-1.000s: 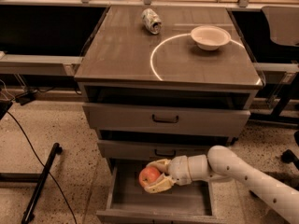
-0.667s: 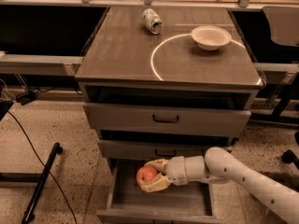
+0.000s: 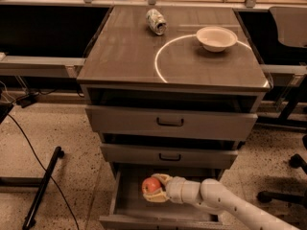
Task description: Place apple into bottom drawer
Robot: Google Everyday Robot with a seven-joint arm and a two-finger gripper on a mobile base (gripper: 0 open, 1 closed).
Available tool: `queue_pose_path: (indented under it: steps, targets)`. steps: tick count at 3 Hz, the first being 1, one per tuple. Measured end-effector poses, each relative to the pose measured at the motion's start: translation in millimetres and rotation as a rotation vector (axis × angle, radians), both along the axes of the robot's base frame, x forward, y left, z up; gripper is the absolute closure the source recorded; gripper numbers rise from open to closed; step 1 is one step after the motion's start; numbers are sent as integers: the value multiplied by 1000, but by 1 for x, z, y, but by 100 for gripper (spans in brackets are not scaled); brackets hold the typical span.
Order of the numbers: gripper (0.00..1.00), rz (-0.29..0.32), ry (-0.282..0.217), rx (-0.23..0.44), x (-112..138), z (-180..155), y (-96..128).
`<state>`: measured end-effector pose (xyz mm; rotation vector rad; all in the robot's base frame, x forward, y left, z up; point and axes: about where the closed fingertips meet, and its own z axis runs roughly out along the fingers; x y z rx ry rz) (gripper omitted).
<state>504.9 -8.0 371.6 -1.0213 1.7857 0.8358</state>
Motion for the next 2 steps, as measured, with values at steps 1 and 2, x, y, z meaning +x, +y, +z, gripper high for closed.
queue_pose_path:
  steps: [1,2]
  targets:
    - [100,-19,6,5,0,-8,3]
    - [100,-52,27,-40,11,-40,0]
